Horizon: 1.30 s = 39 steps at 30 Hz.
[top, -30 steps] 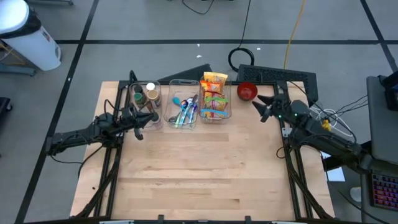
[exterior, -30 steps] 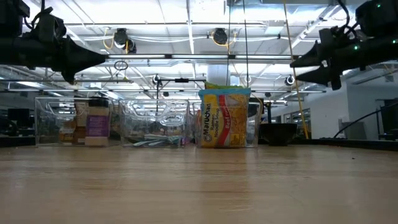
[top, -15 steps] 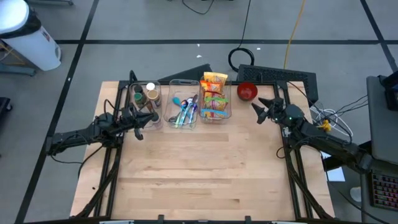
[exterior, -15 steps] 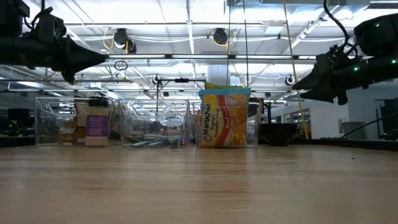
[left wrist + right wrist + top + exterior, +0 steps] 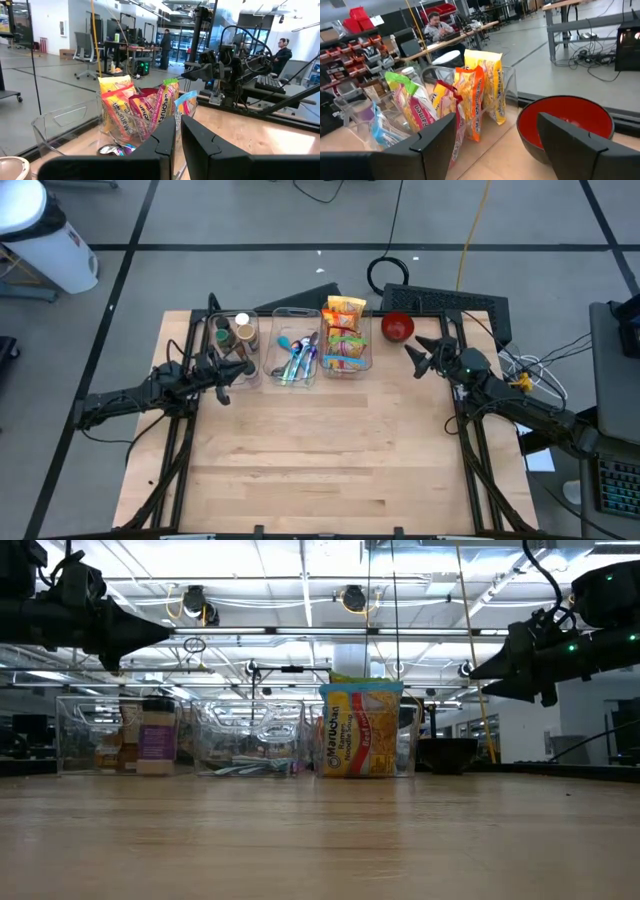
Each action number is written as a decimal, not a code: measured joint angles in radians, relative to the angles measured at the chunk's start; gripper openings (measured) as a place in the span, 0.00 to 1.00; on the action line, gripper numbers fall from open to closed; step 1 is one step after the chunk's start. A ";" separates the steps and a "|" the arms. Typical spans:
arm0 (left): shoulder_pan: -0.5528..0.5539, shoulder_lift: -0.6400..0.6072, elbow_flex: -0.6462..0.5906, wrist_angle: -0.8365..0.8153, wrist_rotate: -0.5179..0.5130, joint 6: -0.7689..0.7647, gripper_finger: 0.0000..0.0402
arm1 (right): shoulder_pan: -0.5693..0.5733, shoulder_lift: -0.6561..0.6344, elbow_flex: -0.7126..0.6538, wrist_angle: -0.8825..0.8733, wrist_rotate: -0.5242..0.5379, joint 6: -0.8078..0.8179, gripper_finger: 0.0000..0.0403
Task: Pick & Place Food Item
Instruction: Return to Home Position
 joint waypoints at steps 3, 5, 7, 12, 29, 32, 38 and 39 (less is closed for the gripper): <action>0.000 0.000 0.000 0.000 0.000 0.000 0.08 | 0.000 0.000 -0.001 0.001 0.000 0.021 0.66; 0.000 0.000 0.000 0.000 0.000 0.001 0.08 | 0.000 0.000 -0.001 0.004 0.000 0.022 0.66; 0.000 0.000 0.000 0.000 0.000 0.000 0.08 | 0.000 0.000 -0.001 0.003 0.000 0.023 0.66; 0.000 0.000 0.000 0.000 0.000 0.000 0.08 | 0.000 0.000 -0.001 0.003 0.000 0.023 0.66; 0.000 0.000 0.000 0.001 0.000 0.000 0.08 | 0.000 -0.175 -0.026 -0.005 0.000 0.023 0.66; 0.000 0.000 0.000 0.001 0.000 0.000 0.08 | 0.000 -0.222 -0.026 -0.018 0.000 0.022 0.66; 0.000 0.000 0.000 0.001 0.000 0.000 0.08 | 0.000 -0.303 -0.026 -0.015 0.000 0.023 0.66; 0.000 0.000 0.000 0.001 0.000 0.000 0.08 | 0.000 -0.302 -0.026 0.000 0.000 0.024 0.66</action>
